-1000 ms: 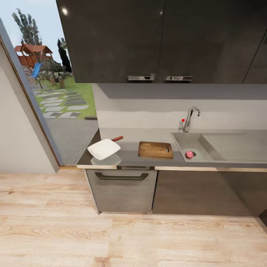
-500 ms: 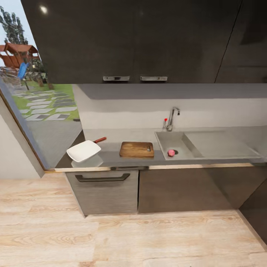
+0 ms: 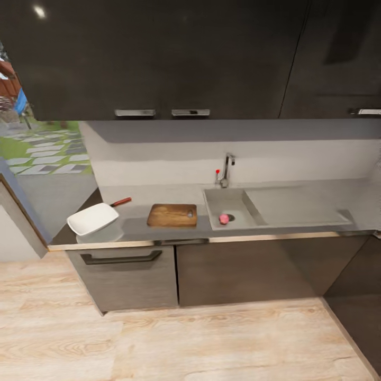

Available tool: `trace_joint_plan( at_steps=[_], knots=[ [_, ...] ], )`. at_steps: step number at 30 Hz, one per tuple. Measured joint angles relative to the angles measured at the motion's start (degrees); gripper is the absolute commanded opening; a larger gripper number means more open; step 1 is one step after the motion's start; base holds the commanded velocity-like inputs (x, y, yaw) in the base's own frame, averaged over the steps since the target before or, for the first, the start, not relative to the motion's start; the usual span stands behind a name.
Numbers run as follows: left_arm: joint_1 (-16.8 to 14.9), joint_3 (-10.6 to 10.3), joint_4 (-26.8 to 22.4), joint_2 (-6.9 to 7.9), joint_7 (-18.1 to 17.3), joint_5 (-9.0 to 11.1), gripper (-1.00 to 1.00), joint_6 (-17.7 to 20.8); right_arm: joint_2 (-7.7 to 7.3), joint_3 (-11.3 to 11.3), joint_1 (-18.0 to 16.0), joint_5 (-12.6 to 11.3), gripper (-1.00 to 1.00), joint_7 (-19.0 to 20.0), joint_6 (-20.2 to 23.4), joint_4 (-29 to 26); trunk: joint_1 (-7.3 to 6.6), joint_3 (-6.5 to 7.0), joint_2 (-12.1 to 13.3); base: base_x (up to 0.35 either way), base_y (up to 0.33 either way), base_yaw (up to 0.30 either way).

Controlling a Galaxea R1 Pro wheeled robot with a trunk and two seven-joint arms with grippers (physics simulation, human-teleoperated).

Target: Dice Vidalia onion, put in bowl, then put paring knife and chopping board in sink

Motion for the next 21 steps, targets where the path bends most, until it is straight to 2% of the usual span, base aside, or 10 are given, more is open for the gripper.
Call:
trace_joint_plan(
  at_steps=[4, 9, 15, 18, 21],
  knots=[
    [-0.01, 0.00, 0.00, 0.00, 0.00, 0.00, 1.00, 0.00, -0.09, 0.44, 0.00, 0.72, 1.00, -0.01, -3.73, -1.50, 0.00, 0.00, 0.00, 0.124, -0.306, 0.000],
    [0.02, 0.00, 0.00, 0.00, 0.00, 0.01, 1.00, -0.01, -0.08, 0.48, -0.01, 0.82, 1.00, -0.02, -6.43, -8.44, 0.00, 0.00, 0.00, 0.131, -0.306, 0.000],
    [0.02, 0.00, -0.15, 0.00, 0.00, 0.01, 1.00, 0.00, 0.21, 0.69, 0.00, 0.79, 1.00, -0.08, -5.40, -14.07, 0.00, 0.00, 0.00, 0.143, -0.306, 0.000],
    [0.00, 0.00, -0.23, 0.00, 0.00, 0.01, 1.00, 0.00, 0.40, 0.90, 0.01, 0.75, 1.00, 0.30, -5.16, -14.06, 0.00, 0.00, 0.00, 0.145, -0.306, 0.000],
    [0.01, 0.00, -0.21, 0.00, 0.00, 0.01, 1.00, 0.00, 0.46, 1.05, 0.01, 0.79, 1.00, 2.62, -4.98, -13.47, 0.00, 0.00, 0.00, 0.146, -0.306, 0.000]
  ],
)
